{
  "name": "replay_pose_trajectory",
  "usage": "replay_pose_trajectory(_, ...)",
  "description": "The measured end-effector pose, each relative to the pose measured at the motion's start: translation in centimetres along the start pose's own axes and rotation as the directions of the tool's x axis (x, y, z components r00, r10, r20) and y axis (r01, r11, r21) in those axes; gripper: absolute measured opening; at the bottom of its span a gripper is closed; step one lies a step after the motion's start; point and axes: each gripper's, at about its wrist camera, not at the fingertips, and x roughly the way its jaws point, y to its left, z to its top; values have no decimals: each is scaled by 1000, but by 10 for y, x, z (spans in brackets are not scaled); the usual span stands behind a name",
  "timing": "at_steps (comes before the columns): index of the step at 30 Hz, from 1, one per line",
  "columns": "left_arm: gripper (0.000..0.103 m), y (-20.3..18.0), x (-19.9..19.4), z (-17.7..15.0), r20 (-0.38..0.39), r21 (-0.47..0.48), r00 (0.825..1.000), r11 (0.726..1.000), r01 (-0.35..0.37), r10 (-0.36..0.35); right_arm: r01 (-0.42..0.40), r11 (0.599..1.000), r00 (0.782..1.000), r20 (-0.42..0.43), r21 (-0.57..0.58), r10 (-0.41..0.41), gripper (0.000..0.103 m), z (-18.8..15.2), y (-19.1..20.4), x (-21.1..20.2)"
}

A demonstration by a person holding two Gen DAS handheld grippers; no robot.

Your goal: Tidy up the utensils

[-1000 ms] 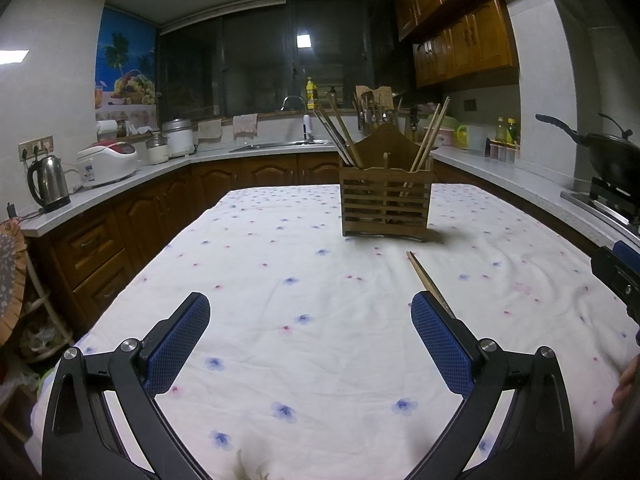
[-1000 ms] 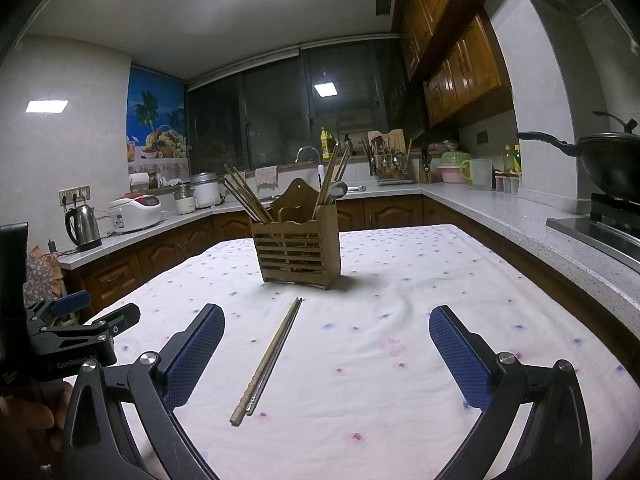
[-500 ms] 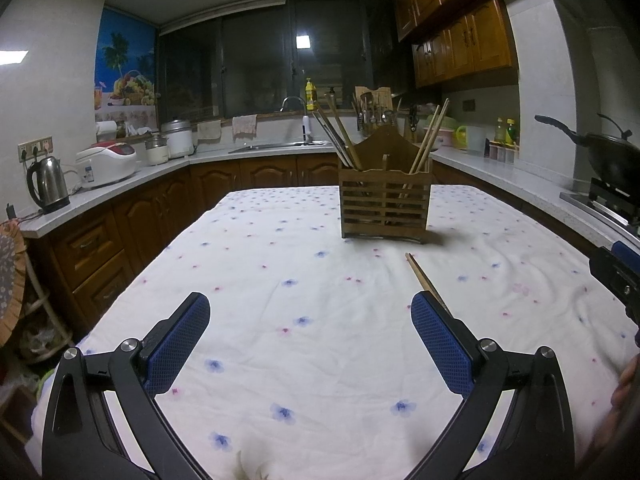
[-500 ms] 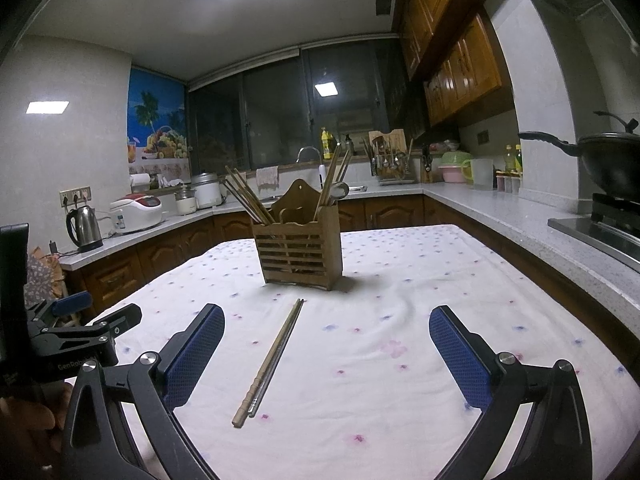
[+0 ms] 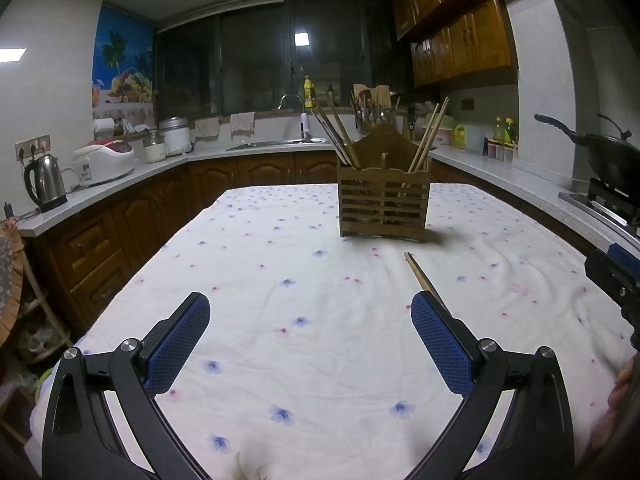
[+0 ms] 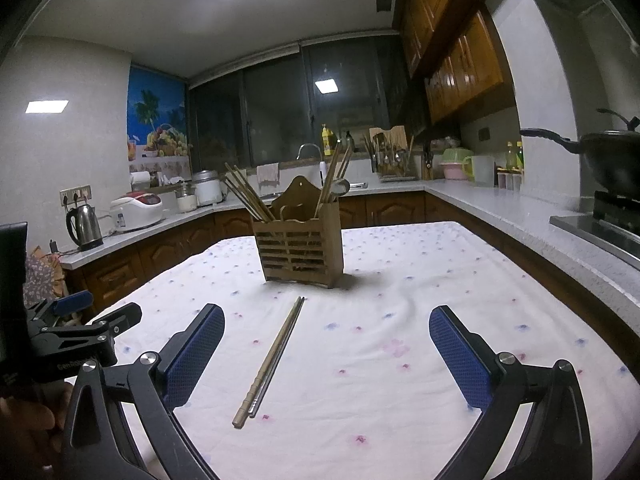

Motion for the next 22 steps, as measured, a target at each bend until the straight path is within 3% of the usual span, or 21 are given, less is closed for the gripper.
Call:
replay_pose_trajectory(15, 103, 11, 16, 4, -52, -15, 998, 1000, 27, -28, 29, 1000, 998, -62, 11, -29, 103, 0, 16, 22)
replay_pose_trajectory(22, 103, 12, 25, 7, -85, -26, 994, 997, 67, -69, 45, 999, 993, -109, 28, -42, 103, 1, 5, 33)
